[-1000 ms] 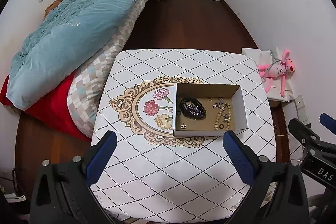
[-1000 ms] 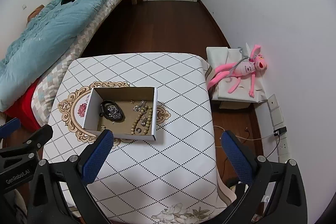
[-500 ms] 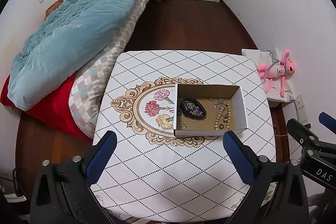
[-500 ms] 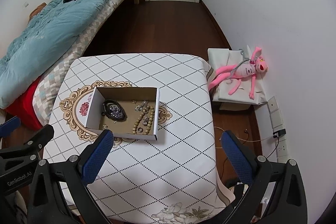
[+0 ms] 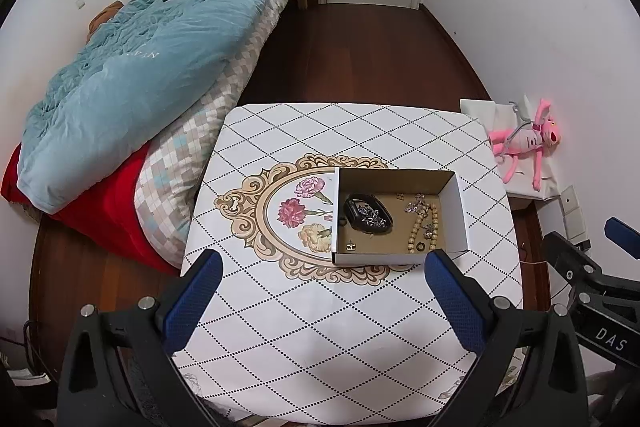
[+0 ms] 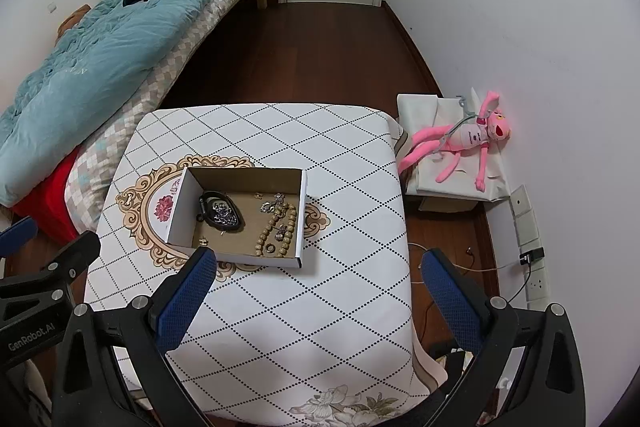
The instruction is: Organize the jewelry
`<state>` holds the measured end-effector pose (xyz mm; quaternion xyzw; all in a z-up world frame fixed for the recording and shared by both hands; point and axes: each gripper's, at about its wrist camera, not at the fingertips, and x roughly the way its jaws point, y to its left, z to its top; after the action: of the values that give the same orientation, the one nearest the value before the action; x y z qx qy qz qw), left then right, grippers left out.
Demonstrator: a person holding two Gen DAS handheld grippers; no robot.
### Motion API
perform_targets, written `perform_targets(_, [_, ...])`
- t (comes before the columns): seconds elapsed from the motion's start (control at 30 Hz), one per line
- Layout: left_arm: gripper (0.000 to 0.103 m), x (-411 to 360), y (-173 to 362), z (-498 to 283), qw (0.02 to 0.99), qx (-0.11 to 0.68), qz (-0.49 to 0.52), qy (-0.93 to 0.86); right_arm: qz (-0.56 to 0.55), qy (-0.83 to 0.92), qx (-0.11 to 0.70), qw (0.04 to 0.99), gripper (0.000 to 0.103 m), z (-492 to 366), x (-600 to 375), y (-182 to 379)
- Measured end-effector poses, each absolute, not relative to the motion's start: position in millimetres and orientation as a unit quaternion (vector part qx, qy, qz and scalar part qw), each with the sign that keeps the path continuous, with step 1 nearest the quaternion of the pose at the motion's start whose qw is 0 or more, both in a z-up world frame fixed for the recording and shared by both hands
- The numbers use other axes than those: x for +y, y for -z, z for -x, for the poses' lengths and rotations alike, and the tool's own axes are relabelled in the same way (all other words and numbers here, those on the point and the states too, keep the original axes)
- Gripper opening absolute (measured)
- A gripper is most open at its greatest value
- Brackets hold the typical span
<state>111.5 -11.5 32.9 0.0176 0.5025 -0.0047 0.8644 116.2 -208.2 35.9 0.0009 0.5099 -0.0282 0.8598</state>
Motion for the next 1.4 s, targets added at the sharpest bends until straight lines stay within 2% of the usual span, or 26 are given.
perform_targets(1.4, [0.103,-10.9,-35.9,-107.3,0.866,0.500,-0.008,0.006,0.005,0.027,0.513,0.858,0.103,-115.0,-207.9,-38.7])
